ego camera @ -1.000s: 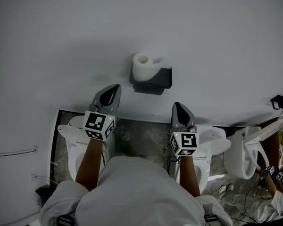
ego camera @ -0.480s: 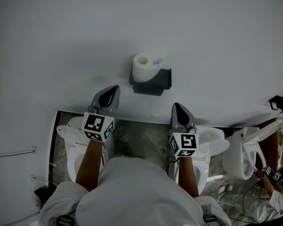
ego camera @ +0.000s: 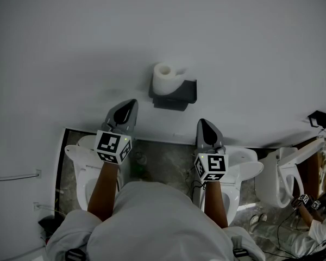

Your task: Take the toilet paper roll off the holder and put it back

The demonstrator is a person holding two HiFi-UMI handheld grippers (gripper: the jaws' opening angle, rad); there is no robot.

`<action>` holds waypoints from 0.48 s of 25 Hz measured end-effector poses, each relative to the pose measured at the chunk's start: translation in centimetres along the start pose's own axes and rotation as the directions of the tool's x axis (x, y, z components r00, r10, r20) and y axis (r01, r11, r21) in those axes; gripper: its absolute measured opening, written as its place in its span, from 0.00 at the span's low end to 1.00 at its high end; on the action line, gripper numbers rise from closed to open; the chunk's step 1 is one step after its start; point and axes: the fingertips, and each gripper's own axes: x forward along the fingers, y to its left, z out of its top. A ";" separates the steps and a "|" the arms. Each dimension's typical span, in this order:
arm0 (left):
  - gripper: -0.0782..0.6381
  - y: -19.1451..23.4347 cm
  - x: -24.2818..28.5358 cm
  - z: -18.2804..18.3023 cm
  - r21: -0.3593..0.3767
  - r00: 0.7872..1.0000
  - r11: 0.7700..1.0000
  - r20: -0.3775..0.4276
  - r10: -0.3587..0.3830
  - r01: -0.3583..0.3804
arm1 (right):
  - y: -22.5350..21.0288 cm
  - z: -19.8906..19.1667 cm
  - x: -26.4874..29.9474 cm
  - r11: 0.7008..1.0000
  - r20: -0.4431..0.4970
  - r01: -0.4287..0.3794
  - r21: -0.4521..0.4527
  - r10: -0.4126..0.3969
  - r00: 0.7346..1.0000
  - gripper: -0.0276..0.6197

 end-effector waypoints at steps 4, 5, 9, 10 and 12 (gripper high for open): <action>0.11 0.0 -0.2 -0.1 -0.002 1.000 1.000 -0.001 0.000 0.000 | 0.1 -0.1 -0.1 1.000 0.000 0.001 0.001 -0.001 1.000 0.05; 0.11 0.0 -0.2 -0.1 -0.002 1.000 1.000 -0.001 0.000 0.000 | 0.1 -0.1 -0.1 1.000 -0.001 0.002 0.001 -0.002 1.000 0.05; 0.11 -0.3 -0.5 0.1 0.000 1.000 1.000 0.000 -0.001 0.001 | 0.2 -0.1 -0.4 1.000 0.001 0.003 0.003 -0.003 1.000 0.05; 0.11 -0.3 -0.5 0.1 0.001 1.000 1.000 0.000 -0.001 0.001 | 0.2 -0.1 -0.5 1.000 0.002 0.004 0.004 -0.004 1.000 0.05; 0.11 -0.4 -0.7 0.1 0.000 1.000 1.000 0.002 0.000 0.000 | 0.2 0.0 -0.6 1.000 0.005 0.005 0.003 -0.005 1.000 0.05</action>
